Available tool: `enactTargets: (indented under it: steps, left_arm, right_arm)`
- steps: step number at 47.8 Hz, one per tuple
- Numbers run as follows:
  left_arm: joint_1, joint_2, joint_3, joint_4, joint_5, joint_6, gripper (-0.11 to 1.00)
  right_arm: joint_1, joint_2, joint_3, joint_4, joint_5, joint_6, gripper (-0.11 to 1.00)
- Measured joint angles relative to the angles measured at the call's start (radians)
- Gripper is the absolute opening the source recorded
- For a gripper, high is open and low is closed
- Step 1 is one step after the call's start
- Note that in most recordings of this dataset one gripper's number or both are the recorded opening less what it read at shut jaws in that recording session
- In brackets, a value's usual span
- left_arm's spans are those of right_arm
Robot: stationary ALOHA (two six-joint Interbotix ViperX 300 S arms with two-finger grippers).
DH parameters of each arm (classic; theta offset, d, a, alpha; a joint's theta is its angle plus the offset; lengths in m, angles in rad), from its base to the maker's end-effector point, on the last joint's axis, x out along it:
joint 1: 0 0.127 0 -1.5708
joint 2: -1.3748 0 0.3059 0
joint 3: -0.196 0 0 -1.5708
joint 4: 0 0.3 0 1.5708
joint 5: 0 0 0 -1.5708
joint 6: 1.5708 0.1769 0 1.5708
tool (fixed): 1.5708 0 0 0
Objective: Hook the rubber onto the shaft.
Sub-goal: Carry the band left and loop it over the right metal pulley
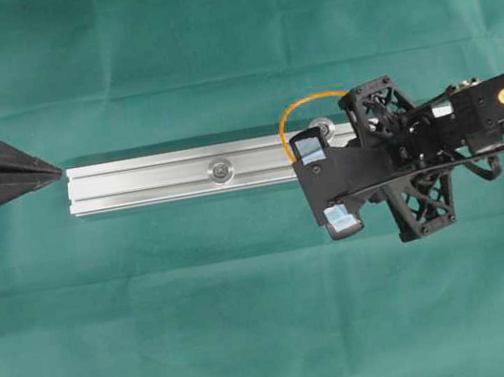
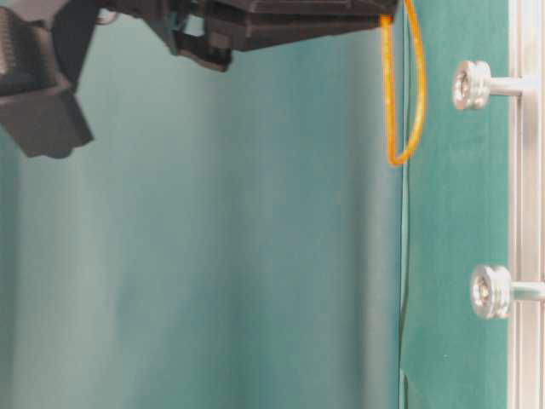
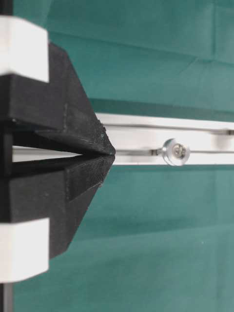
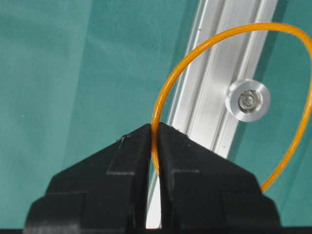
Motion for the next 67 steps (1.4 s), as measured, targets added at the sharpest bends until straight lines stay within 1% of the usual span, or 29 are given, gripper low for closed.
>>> enactTargets:
  steps: [15, 67]
  left_arm:
    - [0.000, 0.002, 0.000, 0.000, 0.000, 0.000, 0.00]
    - [0.000, 0.002, 0.000, 0.000, -0.002, 0.000, 0.00]
  right_arm:
    - [0.000, 0.026, 0.025, 0.000, -0.055, 0.000, 0.07]
    - [0.000, 0.029, 0.025, 0.000, -0.058, 0.000, 0.07]
